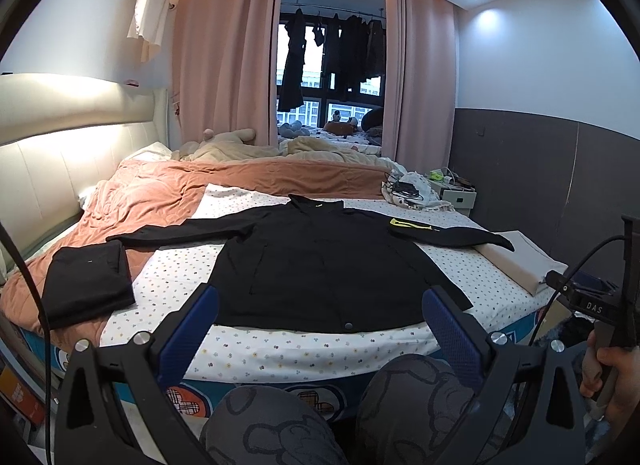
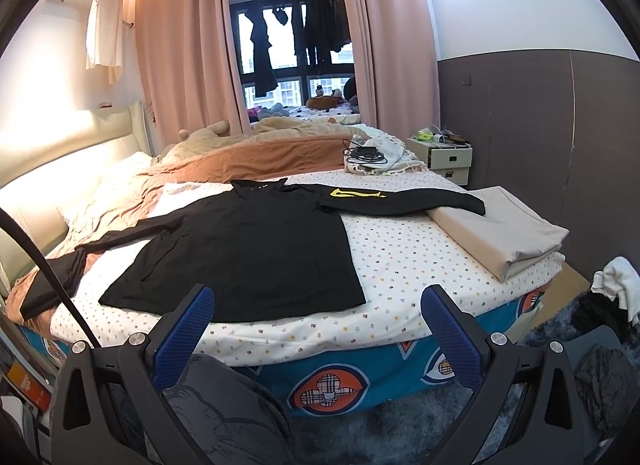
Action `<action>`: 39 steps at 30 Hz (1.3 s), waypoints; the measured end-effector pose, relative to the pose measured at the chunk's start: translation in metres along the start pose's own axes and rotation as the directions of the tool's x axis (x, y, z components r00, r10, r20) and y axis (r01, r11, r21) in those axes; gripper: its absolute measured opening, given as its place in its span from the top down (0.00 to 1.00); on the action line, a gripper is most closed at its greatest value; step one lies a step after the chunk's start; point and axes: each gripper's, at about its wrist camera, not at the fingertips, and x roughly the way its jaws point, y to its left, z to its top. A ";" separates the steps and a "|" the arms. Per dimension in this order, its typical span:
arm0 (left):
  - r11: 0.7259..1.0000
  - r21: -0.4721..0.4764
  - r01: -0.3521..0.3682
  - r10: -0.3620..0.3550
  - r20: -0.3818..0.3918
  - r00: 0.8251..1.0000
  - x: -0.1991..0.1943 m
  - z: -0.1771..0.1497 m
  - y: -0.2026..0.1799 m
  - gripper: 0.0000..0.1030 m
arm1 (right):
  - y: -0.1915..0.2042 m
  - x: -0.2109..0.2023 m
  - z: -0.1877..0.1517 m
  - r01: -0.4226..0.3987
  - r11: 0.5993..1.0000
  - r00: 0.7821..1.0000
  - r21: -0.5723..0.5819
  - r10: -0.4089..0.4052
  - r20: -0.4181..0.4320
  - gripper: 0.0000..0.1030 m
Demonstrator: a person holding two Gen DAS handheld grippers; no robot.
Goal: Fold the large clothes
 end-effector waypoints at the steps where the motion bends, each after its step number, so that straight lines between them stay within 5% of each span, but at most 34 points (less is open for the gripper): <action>1: 1.000 0.000 -0.003 0.003 -0.001 1.000 -0.001 0.000 0.001 0.00 | 0.000 0.001 -0.001 0.000 1.000 1.000 0.000 0.000 0.000 0.00; 19: 0.999 -0.016 -0.028 0.028 -0.008 1.000 0.003 0.006 0.016 0.00 | 0.006 0.015 0.009 -0.020 1.000 1.000 0.001 0.020 -0.010 0.00; 39: 0.992 -0.062 -0.112 0.108 -0.061 0.992 0.080 0.042 0.073 0.00 | 0.039 0.123 0.065 -0.144 0.989 0.987 -0.026 0.141 -0.079 0.00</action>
